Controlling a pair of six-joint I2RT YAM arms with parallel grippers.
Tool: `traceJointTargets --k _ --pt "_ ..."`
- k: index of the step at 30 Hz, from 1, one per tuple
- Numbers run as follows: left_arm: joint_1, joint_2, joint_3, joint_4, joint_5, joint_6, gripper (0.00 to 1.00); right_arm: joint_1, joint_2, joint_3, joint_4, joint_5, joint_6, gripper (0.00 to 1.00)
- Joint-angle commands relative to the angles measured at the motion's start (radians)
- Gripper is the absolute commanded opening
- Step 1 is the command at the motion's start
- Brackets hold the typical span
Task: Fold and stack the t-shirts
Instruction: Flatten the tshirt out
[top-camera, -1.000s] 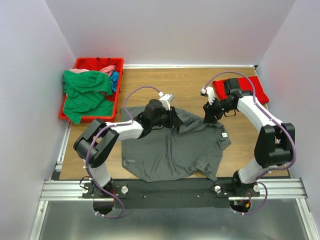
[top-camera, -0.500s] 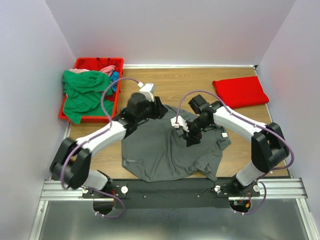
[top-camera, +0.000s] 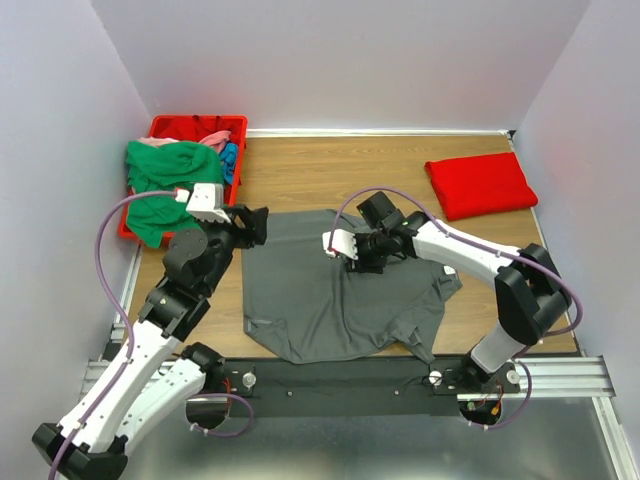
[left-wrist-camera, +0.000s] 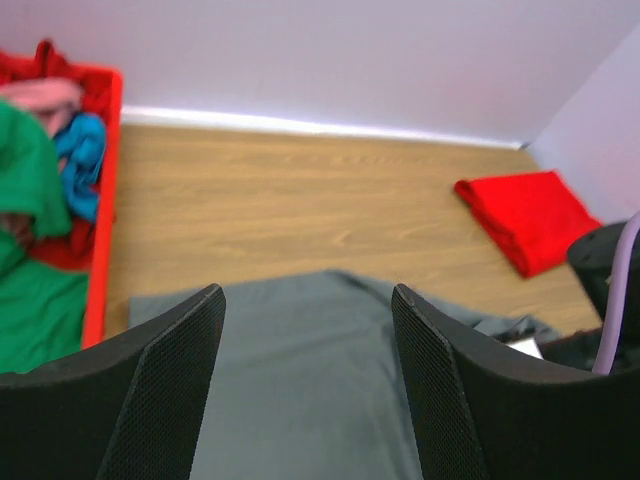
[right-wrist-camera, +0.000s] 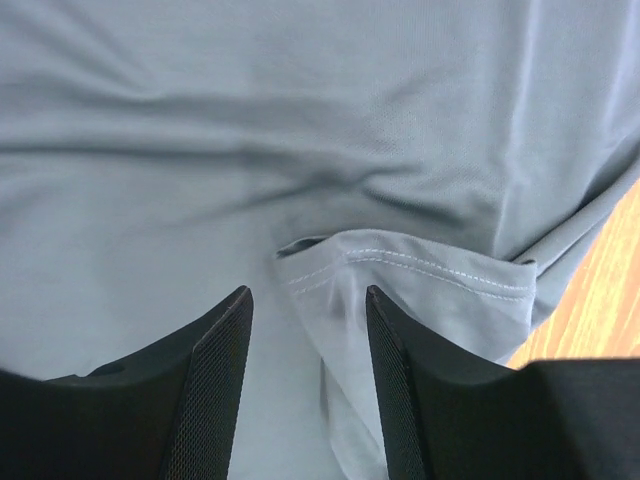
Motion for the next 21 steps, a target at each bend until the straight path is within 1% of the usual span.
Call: traceJointTargets --k 1,5,12,21 --pt "0.005 -0.065 -0.060 -0.150 -0.065 -0.015 0.75 0.017 0.060 0.007 0.059 0.100 0.032 0.55" --pt "0.005 -0.109 -0.079 -0.156 -0.053 -0.040 0.75 0.026 0.077 -0.005 0.061 0.104 0.026 0.54" --pt "0.005 -0.099 -0.076 -0.151 -0.038 -0.030 0.75 0.035 0.081 -0.025 0.059 0.125 0.019 0.53" --pt "0.005 -0.112 -0.084 -0.147 -0.038 -0.034 0.75 0.055 0.098 -0.034 0.081 0.174 0.014 0.45"
